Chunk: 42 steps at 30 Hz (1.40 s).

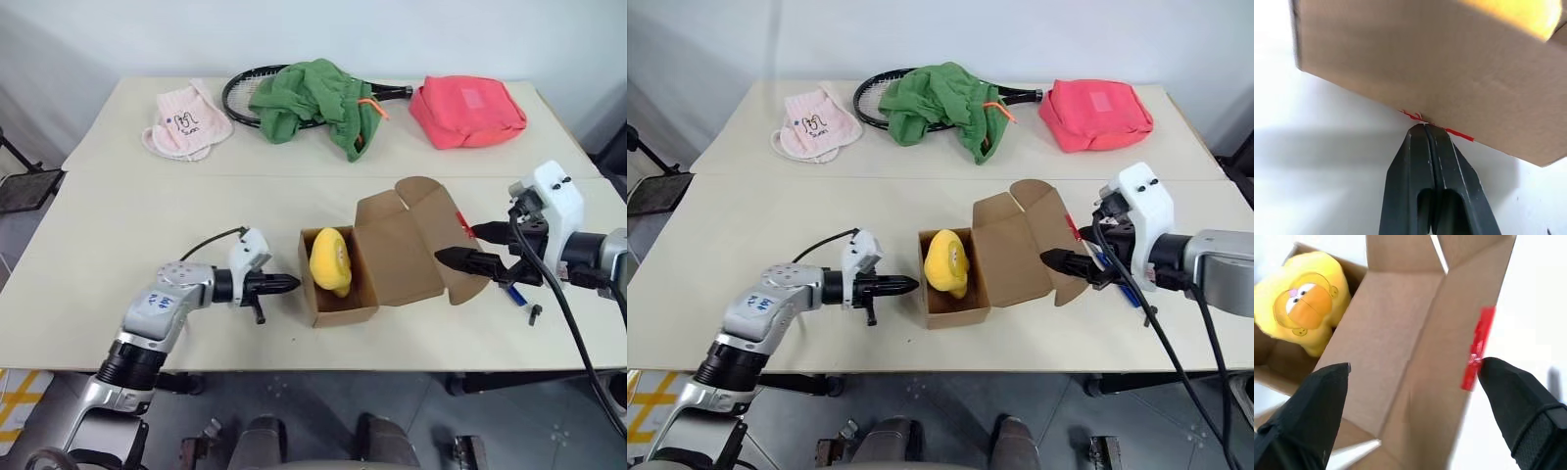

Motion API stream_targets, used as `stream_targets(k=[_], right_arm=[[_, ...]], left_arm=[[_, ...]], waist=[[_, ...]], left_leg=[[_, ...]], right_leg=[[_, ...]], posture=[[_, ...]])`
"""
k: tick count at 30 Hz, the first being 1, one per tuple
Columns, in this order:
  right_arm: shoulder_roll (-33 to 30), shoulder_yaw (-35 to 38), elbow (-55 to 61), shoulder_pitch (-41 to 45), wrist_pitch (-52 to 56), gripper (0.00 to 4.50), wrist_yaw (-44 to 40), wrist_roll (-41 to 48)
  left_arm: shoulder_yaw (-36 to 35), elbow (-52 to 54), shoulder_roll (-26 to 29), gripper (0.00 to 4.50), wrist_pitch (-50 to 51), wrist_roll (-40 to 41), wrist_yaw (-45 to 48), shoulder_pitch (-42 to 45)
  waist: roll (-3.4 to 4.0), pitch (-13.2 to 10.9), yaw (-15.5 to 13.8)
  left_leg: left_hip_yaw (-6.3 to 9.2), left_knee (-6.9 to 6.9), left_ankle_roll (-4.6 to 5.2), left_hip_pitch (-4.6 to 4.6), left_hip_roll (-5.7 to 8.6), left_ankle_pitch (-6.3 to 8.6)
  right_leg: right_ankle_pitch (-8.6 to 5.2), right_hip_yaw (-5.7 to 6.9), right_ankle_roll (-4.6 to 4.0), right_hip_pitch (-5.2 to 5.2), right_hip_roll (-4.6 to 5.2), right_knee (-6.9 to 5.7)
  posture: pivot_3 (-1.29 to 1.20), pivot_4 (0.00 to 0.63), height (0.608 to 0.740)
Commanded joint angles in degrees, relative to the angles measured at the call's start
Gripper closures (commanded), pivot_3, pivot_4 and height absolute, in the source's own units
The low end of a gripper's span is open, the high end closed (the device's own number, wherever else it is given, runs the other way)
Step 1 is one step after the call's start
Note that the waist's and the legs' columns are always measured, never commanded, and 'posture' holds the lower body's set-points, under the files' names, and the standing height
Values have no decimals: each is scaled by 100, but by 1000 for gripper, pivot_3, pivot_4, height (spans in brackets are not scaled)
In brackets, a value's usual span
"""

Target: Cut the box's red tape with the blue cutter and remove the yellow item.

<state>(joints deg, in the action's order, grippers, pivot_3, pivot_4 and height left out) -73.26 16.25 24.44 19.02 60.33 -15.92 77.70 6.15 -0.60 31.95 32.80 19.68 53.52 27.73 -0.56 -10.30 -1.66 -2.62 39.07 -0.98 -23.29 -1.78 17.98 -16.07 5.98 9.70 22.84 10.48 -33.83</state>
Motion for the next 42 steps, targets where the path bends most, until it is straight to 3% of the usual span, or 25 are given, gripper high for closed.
stream_targets(k=[1, 7, 11, 14, 15, 20, 24, 27, 30, 34, 39, 42], right_arm=[[406, 1158, -104, -514, -1042, 0, -1405, -955], [1058, 1966, 101, -1464, -2305, 0, -3353, -1955], [1618, 2043, 447, -2017, -3288, 0, -4676, -2289], [1763, 2214, 686, -2138, -3372, 0, -4825, -2150], [1790, 2262, 755, -2141, -3333, 0, -4779, -2061], [1817, 2237, 1102, -2039, -3490, 0, -4618, -2159], [1611, 2238, 1318, -1862, -3102, 0, -4275, -1696], [1488, 2228, 1402, -1782, -2824, 0, -4049, -1420], [1447, 2237, 1490, -1791, -2703, 0, -3924, -1329], [1459, 2297, 1705, -1795, -2546, 0, -3594, -1089], [1472, 2491, 1868, -2000, -2384, 0, -3351, -935], [1478, 2584, 1932, -2105, -2336, 0, -3245, -907]], left_arm=[[-751, -139, 406, 3923, -857, 176, 406, -341], [-1471, -834, 1383, 2147, -2034, 23, 1013, -689], [-1680, -560, 2042, 1080, -1353, 438, 1536, -672], [-1489, 40, 2643, 172, -629, 543, 1851, -611], [-1418, 155, 2790, 63, -484, 557, 1959, -588], [-461, 783, 2947, 63, 698, 568, 2172, 462], [805, 666, 1694, 63, 1006, -15, 1795, 2346], [1477, 276, 1074, 63, 765, -520, 1786, 3074], [1790, 86, 649, 63, 715, -652, 1871, 3404], [2416, -337, 489, 63, -14, -1377, 2007, 3507], [2572, -1046, 9, 63, -529, -1810, 1850, 3641], [2601, -1472, -214, 636, -817, -2005, 1875, 3732]], waist=[[-1, 0, 21], [1, -1, 3], [0, -1, -24], [-2, -3, 6], [-2, -3, 12], [0, -3, -18], [-4, -5, -155], [-9, -7, -140], [-9, -7, -85], [-10, -7, -73], [-15, -10, -152], [-16, -11, -205]], left_leg=[[0, -2, 0, 2, -1, 0], [-8, -6, -2, 12, -2, 1], [-6, -4, -1, 12, -1, 1], [-6, -4, -1, 13, -1, 1], [-6, -4, -1, 17, -1, 1], [-4, -1, -1, 23, -1, 1], [-4, 7, -2, 21, 0, 1], [-5, 13, -2, 22, 2, 1], [-11, 1, -2, 26, 2, 1], [-11, 3, -2, 24, 2, 1], [-10, 11, -1, 22, 2, 2], [-9, 15, 0, 19, 3, 2]], right_leg=[[0, 0, 0, -1, 0, 0], [0, -1, 0, -3, 0, -2], [2, 0, 4, -8, 1, 0], [2, -1, 4, -8, 0, -4], [2, -2, 4, -9, 0, -5], [2, -2, 4, -16, 0, -11], [2, -2, 4, -18, 0, -11], [4, -2, 7, -24, 0, -8], [4, -2, 7, -20, -1, -3], [4, -2, 7, -16, -1, -4], [5, -2, 7, -18, 0, -5], [5, -1, 8, -20, 0, -3]], posture=[[0, 150, 740], [0, 150, 740], [0, 150, 740], [0, 150, 740], [0, 150, 740], [0, 150, 740], [0, 150, 740], [0, 150, 740], [0, 150, 740], [0, 150, 740], [0, 150, 740], [0, 150, 740]])
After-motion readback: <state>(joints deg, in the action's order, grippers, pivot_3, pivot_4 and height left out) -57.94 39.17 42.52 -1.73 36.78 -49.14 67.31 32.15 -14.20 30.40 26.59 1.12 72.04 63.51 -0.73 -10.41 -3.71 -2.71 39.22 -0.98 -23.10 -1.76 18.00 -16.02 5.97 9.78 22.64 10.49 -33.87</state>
